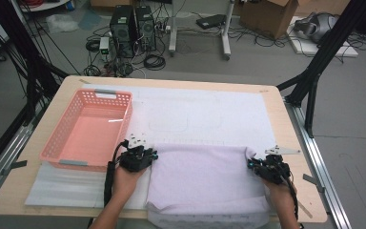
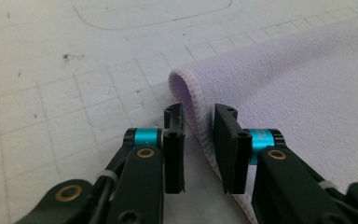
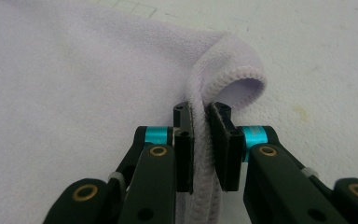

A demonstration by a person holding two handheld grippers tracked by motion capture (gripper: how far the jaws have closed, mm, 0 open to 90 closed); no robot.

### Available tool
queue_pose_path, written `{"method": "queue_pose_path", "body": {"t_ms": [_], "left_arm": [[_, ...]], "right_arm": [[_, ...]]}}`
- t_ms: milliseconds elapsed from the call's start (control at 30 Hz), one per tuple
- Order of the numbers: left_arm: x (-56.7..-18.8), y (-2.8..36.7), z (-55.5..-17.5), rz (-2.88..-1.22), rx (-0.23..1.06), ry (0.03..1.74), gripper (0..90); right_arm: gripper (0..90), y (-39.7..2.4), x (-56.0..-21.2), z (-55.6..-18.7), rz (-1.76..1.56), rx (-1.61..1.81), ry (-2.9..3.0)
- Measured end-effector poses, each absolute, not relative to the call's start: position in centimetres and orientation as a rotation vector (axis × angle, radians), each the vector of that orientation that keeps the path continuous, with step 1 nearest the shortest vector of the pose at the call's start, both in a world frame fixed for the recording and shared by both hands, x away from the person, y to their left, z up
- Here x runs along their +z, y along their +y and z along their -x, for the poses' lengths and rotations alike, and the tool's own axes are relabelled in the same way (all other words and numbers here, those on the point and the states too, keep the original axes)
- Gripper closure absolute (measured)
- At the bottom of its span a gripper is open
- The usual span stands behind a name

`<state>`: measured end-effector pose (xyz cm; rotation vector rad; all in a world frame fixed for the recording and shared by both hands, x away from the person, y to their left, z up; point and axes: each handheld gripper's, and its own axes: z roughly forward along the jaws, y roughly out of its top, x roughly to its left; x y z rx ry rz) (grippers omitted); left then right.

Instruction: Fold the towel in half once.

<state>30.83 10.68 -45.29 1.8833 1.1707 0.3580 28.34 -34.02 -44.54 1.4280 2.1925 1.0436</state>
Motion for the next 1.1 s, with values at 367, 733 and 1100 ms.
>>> {"method": "queue_pose_path", "body": {"t_ms": [367,733,1100], "left_arm": [[-45.3,10.9,-31.0,-1.866,0.313,1.177,87.4],[-42.3,11.0,-32.7,-1.744,0.302,1.148,87.9],[-40.1,11.2,-38.2,-1.696,0.386,1.192,87.9]], "right_arm": [[83.0,-34.4,-44.6,-28.4,-1.471,1.094,2.191],[84.7,-35.5,-43.3,-28.9,-1.43,1.272,2.09],[84.6,-35.8,-40.6,-33.7,-1.385,1.272,2.014]]}}
